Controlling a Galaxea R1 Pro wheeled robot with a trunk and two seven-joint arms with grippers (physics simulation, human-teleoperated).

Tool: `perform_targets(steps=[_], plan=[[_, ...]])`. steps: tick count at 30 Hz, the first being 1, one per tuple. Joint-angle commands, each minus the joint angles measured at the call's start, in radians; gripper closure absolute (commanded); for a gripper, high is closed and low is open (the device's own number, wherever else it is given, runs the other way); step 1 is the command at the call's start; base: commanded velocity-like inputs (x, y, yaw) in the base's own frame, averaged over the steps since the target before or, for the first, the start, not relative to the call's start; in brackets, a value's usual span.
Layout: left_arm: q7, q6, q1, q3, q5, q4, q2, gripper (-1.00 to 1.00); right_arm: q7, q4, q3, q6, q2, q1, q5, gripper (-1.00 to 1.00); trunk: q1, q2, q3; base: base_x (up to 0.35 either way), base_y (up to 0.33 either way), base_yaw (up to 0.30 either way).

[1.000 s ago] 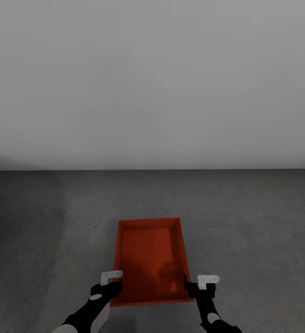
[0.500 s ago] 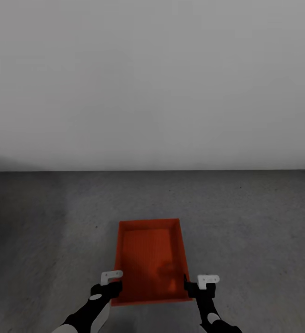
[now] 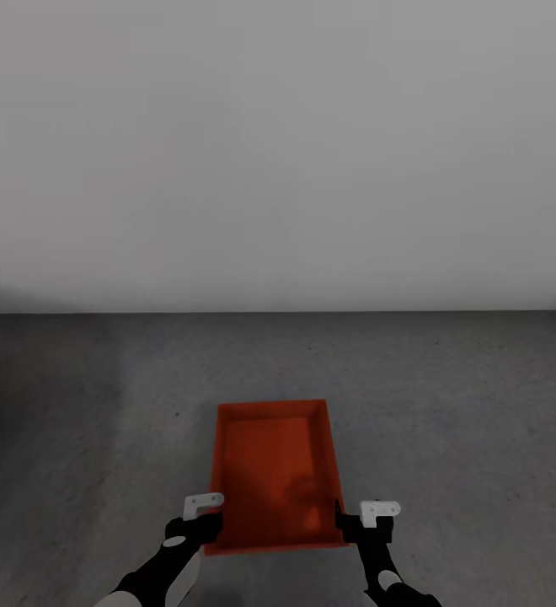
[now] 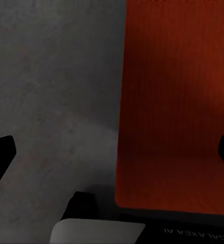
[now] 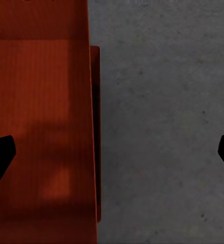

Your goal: Move the two storage containers from the living room to the garage. In the garage, place one container on the floor and stack the other container on top of it (either order is fine).

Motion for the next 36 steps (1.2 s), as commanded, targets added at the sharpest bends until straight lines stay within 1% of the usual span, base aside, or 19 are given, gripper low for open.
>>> perform_targets(steps=[1, 36], plan=[[0.006, -0.003, -0.001, -0.009, 0.01, 0.0, 0.001, -1.0, -0.006, 0.001, 0.009, -0.002, 0.0, -0.001, -0.006, -1.0, -0.004, 0.007, 0.003, 0.0, 0.0, 0.0], [0.006, -0.002, -0.001, -0.009, 0.013, 0.0, 0.002, -1.0, -0.006, 0.001, 0.009, -0.004, 0.0, -0.001, -0.01, -1.0, -0.138, 0.252, 0.112, 0.0, 0.0, 0.0]])
